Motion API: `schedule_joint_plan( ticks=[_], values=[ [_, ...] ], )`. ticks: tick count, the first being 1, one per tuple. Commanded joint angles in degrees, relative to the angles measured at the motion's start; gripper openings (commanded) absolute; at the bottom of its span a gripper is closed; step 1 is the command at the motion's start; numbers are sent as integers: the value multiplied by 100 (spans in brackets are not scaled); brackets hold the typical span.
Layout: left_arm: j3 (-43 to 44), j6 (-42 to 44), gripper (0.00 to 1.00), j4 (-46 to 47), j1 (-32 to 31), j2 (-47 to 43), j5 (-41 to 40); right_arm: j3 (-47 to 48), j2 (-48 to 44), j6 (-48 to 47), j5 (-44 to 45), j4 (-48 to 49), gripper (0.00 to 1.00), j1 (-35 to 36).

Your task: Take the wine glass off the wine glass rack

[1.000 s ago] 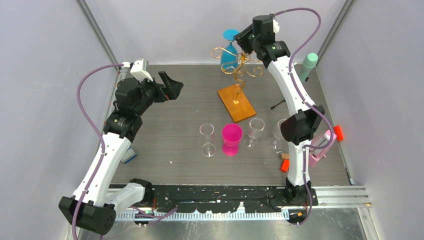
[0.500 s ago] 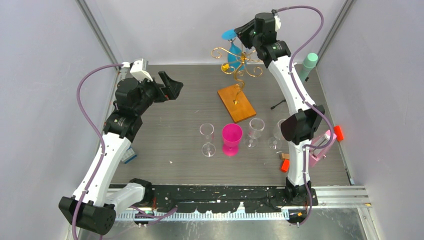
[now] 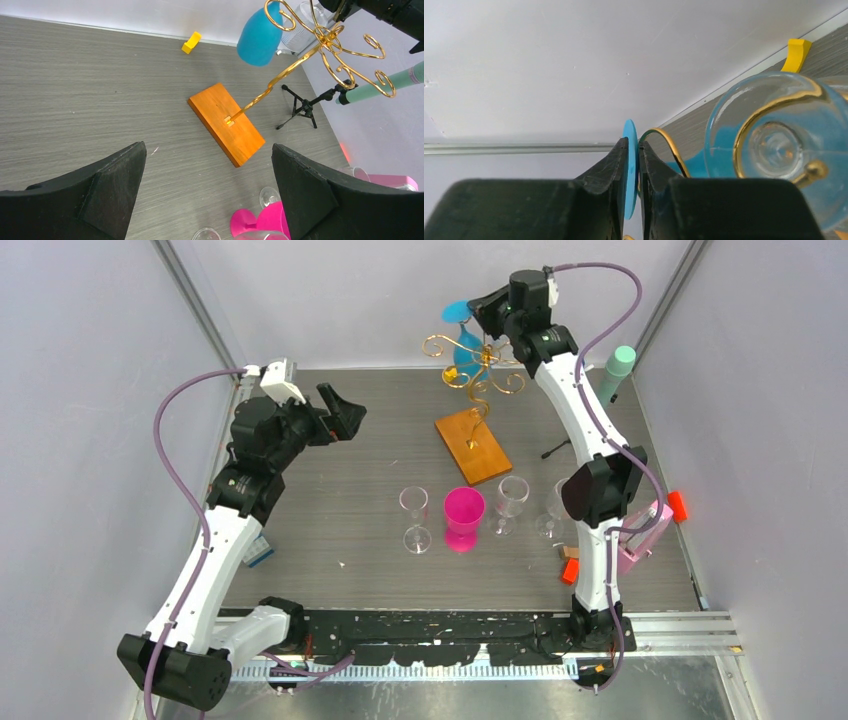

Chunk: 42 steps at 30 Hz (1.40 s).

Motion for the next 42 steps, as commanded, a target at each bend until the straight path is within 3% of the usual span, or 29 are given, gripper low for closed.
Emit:
schedule_joint_plan(
  ticks=[1, 5, 10, 12, 26, 42],
  values=[
    [-5, 61, 100, 97, -22, -119, -71, -46, 92, 378, -275, 536, 19, -19],
    [-4, 70, 100, 97, -22, -126, -86, -40, 115, 372, -328, 541, 19, -18],
    [-5, 79, 100, 97, -25, -128, -89, -41, 83, 298, -284, 544, 2, -22],
    [2, 79, 100, 88, -23, -132, -82, -50, 28, 206, -217, 572, 1, -17],
    [-4, 79, 100, 93, -31, -154, -96, -899, -711, -4, 42, 1821, 0, -30],
    [-5, 83, 100, 81, -31, -190, -97, -1104, -941, 61, 446, 1680, 0, -127]
  ],
)
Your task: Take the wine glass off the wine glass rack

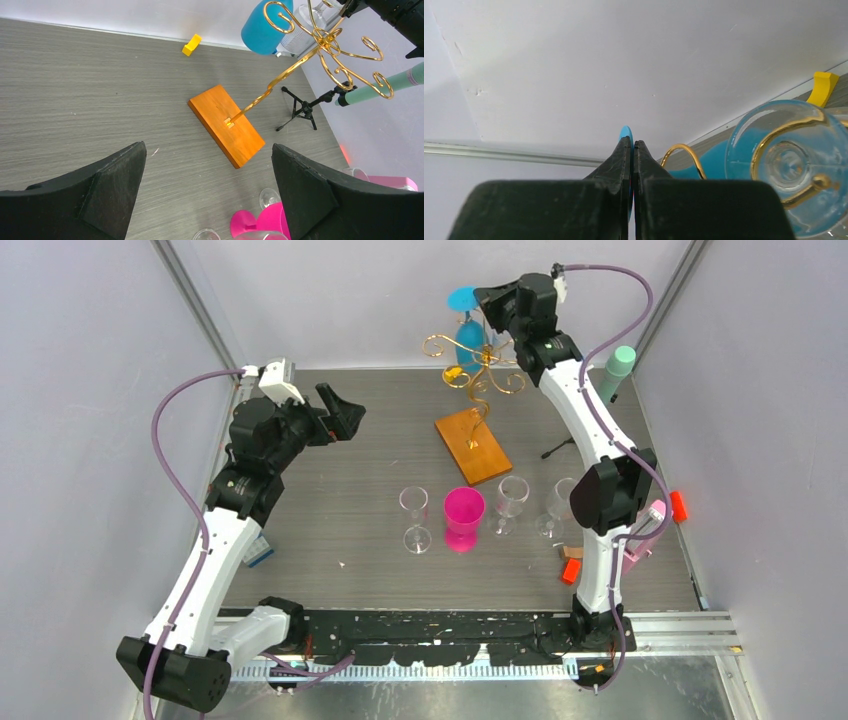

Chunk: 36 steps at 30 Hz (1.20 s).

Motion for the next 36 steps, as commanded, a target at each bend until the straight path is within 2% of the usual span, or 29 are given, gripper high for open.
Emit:
schedule_joint_plan(
  ticks=[1, 8, 18, 36],
  values=[
    [-2, 84, 100, 84, -20, -144, -54, -116, -501, -2, 339, 266, 0, -31],
    [-5, 78, 100, 83, -25, -145, -51, -254, -615, 148, 560, 94, 0, -40],
    [-11, 69, 100, 90, -29, -137, -53, -848, -982, 438, 896, 508, 0, -40],
    [15, 124, 100, 58, -36, -162, -80, 125, -275, 905, 1102, 35, 0, -53]
  ],
)
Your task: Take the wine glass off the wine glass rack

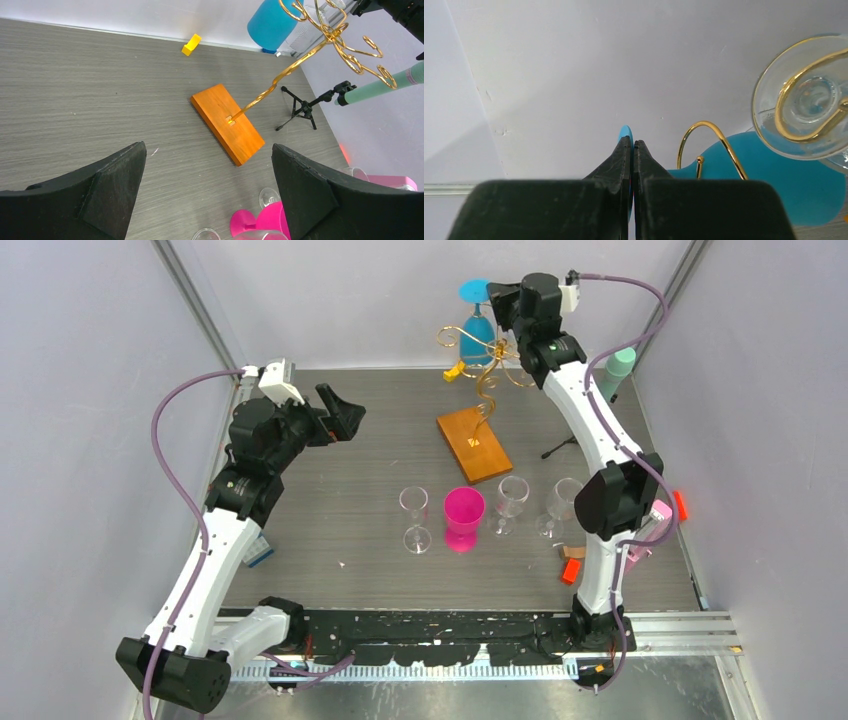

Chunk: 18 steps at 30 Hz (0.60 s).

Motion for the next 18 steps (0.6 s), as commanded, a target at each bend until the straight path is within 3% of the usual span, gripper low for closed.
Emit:
schedule_joint_plan(
  ticks=[1, 18],
  values=[
    [15, 125, 100, 71, -19, -146, -85, 468, 81, 236, 258, 12, 0, -44],
    [-16, 162, 100, 89, -36, -155, -124, 431, 252, 407, 23, -18, 0, -44]
  ],
)
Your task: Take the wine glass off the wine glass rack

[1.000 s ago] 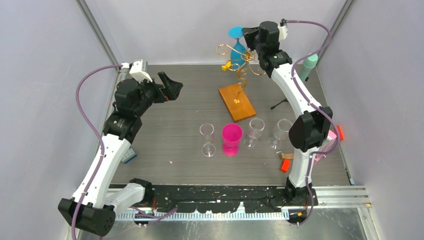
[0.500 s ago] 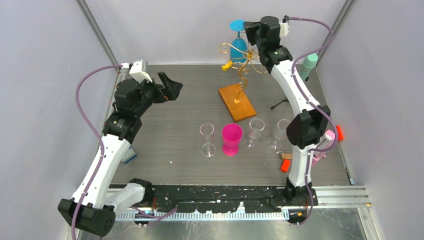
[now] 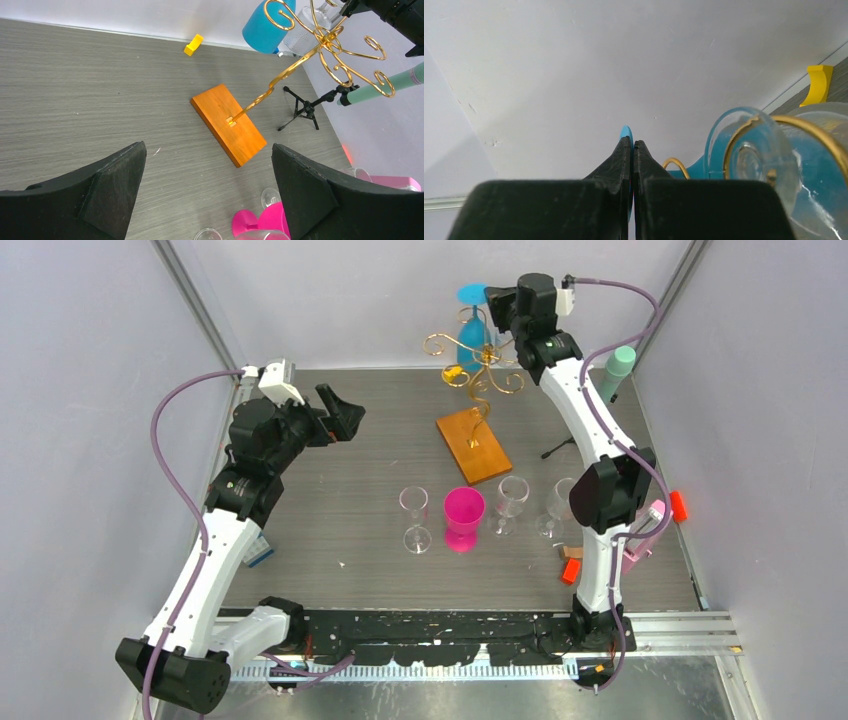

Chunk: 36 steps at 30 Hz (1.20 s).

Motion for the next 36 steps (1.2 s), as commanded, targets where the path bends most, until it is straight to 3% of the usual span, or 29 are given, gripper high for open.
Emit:
schedule_joint_plan(
  ticks=[1, 21, 36],
  values=[
    [-15, 123, 100, 110, -25, -138, -57, 12, -179, 63, 96, 299, 0, -18],
    [-11, 112, 100, 93, -31, -162, -56, -1371, -1134, 190, 96, 919, 0, 108],
    [-7, 112, 100, 93, -31, -181, -61, -1491, -1194, 302, -225, 984, 0, 222]
  ],
)
